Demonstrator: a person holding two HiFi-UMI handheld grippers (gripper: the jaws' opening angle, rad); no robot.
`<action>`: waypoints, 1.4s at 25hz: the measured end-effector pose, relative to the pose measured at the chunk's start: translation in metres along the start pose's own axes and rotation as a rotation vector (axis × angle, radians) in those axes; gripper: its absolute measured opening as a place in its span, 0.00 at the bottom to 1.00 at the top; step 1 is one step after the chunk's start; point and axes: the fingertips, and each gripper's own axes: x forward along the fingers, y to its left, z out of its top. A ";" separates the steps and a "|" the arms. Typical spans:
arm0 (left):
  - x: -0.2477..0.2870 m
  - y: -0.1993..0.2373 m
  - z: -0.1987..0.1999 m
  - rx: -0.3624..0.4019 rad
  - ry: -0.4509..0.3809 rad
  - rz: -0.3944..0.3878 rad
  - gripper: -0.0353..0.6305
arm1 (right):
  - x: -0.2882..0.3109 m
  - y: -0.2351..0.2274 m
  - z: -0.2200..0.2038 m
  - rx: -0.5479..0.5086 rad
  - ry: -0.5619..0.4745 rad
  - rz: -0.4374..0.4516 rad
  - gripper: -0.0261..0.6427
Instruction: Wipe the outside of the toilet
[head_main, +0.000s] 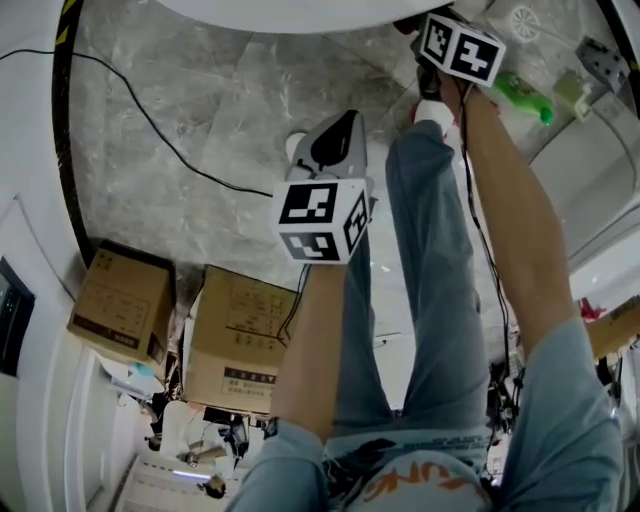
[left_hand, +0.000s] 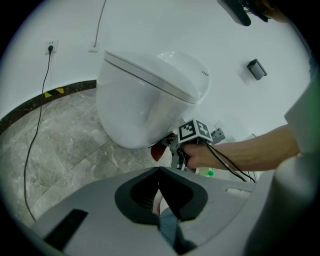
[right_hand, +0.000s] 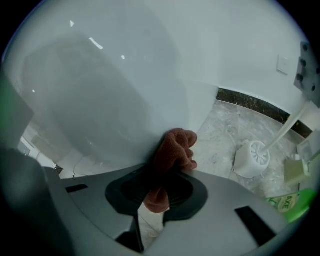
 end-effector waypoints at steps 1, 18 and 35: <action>-0.004 0.005 -0.001 -0.004 -0.004 0.002 0.04 | -0.001 0.006 -0.004 0.007 0.001 -0.001 0.14; -0.077 0.070 -0.010 0.019 -0.045 -0.005 0.04 | -0.010 0.114 -0.055 0.107 0.007 0.034 0.14; -0.192 0.091 0.059 0.100 -0.147 0.028 0.04 | -0.115 0.261 -0.048 -0.077 -0.003 0.316 0.13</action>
